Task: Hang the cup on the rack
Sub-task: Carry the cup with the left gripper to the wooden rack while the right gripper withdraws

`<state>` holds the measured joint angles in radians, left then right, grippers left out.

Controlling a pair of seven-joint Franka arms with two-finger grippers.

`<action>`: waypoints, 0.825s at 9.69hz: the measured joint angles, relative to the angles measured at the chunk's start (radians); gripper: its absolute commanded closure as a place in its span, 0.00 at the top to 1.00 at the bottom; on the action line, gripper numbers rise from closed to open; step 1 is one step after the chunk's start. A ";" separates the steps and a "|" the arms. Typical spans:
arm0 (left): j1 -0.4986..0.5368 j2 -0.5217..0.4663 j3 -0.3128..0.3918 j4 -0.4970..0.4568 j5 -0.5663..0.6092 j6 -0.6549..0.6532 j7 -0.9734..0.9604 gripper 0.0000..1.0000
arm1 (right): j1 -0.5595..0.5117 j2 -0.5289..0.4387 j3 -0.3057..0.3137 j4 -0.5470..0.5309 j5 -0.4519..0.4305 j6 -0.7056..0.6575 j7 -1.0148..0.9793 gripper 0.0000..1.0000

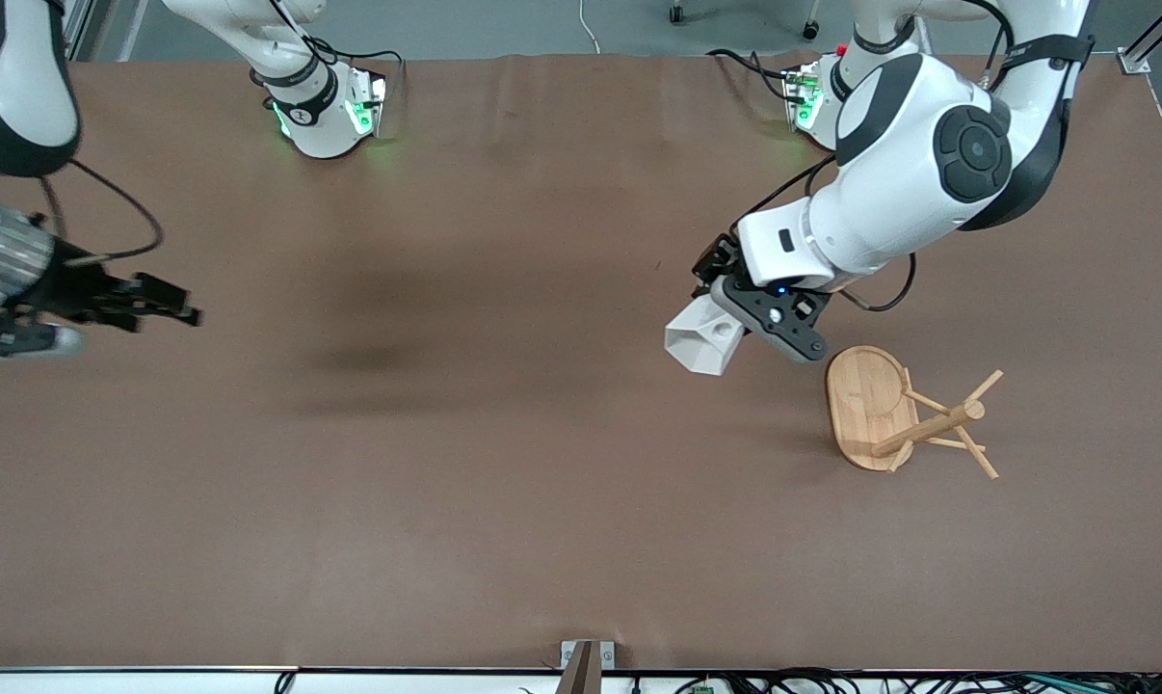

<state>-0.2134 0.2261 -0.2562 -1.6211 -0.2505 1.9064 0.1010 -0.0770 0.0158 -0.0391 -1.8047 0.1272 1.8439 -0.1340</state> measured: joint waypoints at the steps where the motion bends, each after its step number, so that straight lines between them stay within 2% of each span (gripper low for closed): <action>1: 0.022 -0.002 0.000 -0.003 0.035 -0.025 -0.044 0.00 | 0.000 -0.011 -0.021 0.039 -0.030 -0.033 0.001 1.00; 4: 0.121 -0.035 0.000 -0.098 0.073 -0.022 -0.087 0.01 | 0.001 -0.021 -0.047 0.195 -0.112 -0.192 0.011 1.00; 6: 0.143 -0.068 0.000 -0.203 0.156 0.042 -0.079 0.01 | 0.005 -0.025 -0.044 0.302 -0.119 -0.349 0.113 1.00; 8: 0.147 -0.071 0.000 -0.263 0.189 0.108 -0.075 0.01 | 0.010 -0.025 -0.036 0.338 -0.124 -0.389 0.163 1.00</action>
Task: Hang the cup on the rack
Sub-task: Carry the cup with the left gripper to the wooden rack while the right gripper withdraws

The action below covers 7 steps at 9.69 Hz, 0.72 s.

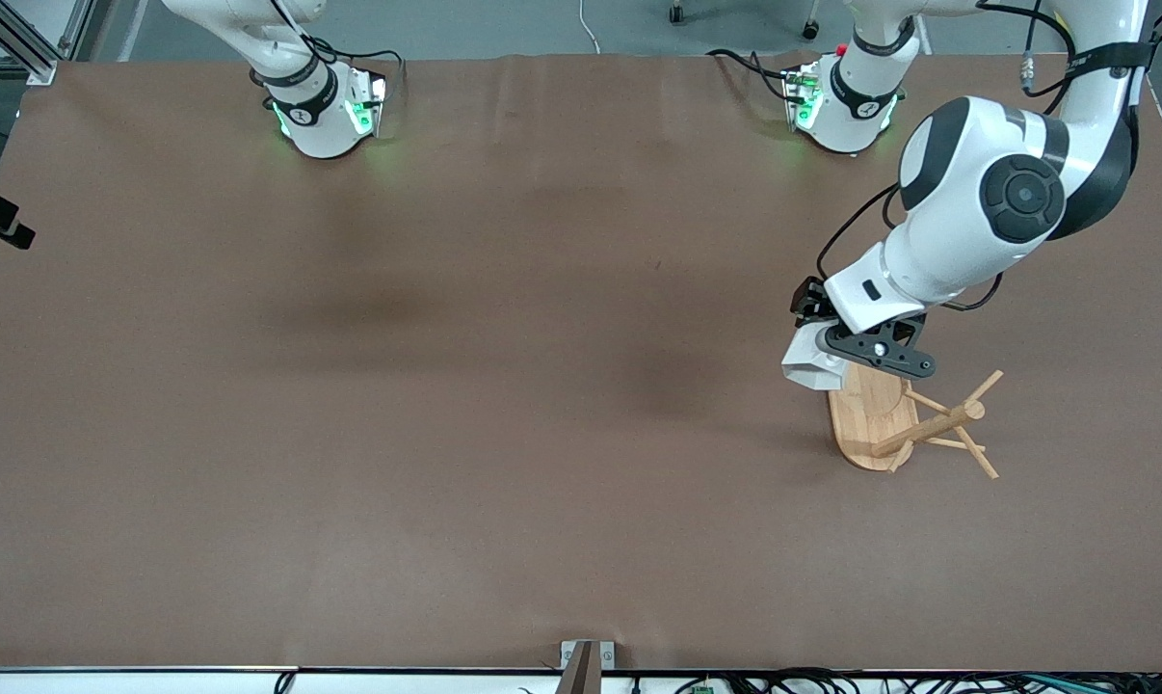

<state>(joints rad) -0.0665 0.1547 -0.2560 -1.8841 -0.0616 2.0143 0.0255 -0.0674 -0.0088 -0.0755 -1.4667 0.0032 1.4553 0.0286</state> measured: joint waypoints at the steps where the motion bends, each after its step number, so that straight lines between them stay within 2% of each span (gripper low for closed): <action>1: 0.010 0.001 0.001 -0.017 0.001 0.022 0.031 0.01 | 0.000 0.003 -0.002 0.005 -0.002 0.006 0.005 1.00; 4: 0.027 0.010 0.037 -0.031 0.001 0.069 0.136 0.01 | -0.004 0.007 -0.008 0.010 -0.002 0.016 0.004 1.00; 7: 0.031 0.033 0.057 -0.031 0.001 0.111 0.148 0.01 | -0.006 0.007 -0.008 0.011 -0.002 0.017 0.004 1.00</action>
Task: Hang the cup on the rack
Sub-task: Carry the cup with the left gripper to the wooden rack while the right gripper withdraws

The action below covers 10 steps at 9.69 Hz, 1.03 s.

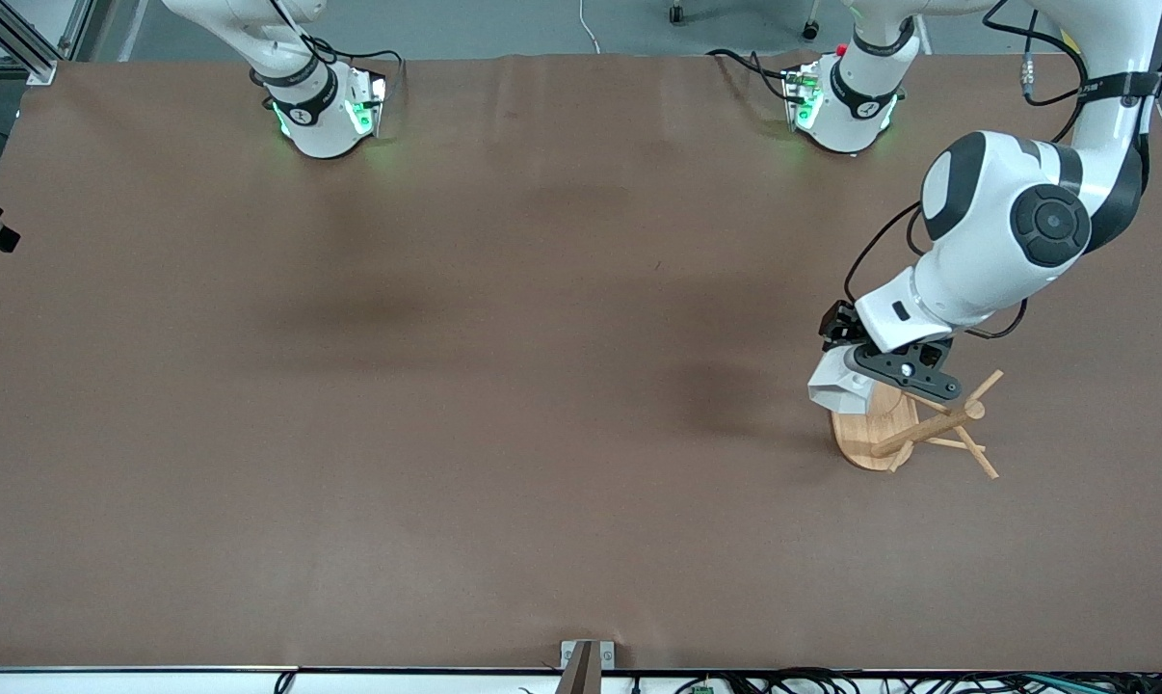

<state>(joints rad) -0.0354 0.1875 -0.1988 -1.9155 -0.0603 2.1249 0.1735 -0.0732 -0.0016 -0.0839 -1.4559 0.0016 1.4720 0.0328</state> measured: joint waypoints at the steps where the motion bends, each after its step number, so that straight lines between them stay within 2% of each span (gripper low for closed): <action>1: 0.002 0.010 0.010 0.000 0.000 0.011 0.008 0.01 | 0.000 0.000 0.000 0.000 0.000 0.000 0.000 1.00; 8: 0.035 0.021 0.053 0.012 0.000 0.028 0.065 0.03 | -0.001 0.003 0.001 0.000 0.000 0.000 0.000 1.00; 9: 0.040 0.021 0.055 0.012 -0.003 0.028 0.068 0.22 | -0.001 0.003 0.001 0.000 0.000 0.000 0.000 1.00; 10: 0.041 0.023 0.059 0.012 -0.015 0.028 0.073 0.76 | -0.001 0.003 0.001 0.000 0.000 0.000 0.000 1.00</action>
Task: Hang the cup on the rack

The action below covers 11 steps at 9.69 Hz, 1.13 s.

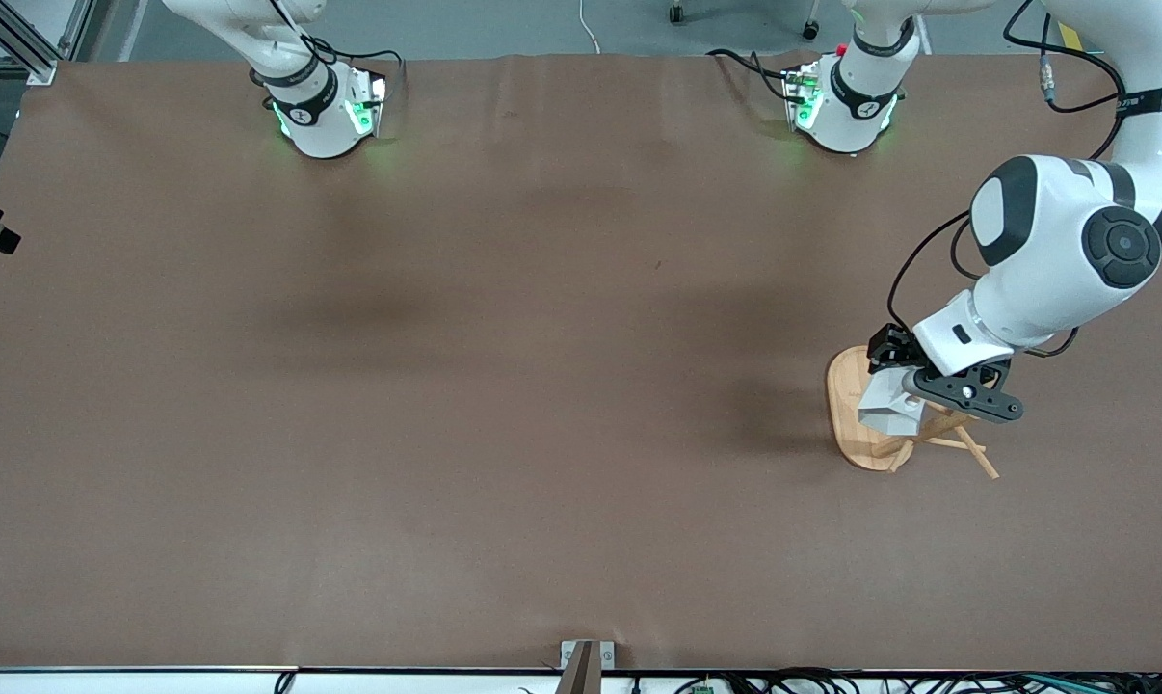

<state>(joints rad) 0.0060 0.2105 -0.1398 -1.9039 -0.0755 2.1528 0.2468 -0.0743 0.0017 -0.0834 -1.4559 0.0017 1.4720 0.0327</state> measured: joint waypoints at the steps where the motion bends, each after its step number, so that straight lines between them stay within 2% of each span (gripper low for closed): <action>1: 0.000 0.004 0.009 0.000 -0.023 0.000 0.016 1.00 | 0.000 0.000 0.000 0.000 0.000 0.000 0.000 1.00; 5: 0.002 0.006 0.030 0.031 -0.066 -0.010 0.058 1.00 | 0.000 0.000 0.000 0.000 0.000 0.000 0.000 1.00; 8: -0.005 -0.042 0.025 0.136 -0.063 -0.207 -0.104 1.00 | 0.000 0.000 0.000 0.000 0.000 0.000 0.000 1.00; 11: -0.004 -0.168 -0.017 0.199 0.001 -0.369 -0.291 1.00 | 0.000 0.001 0.000 0.001 0.000 0.000 0.000 1.00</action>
<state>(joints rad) 0.0016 0.0427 -0.1570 -1.7045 -0.0744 1.7836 -0.0446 -0.0742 0.0025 -0.0829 -1.4554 0.0017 1.4722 0.0322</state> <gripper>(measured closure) 0.000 0.000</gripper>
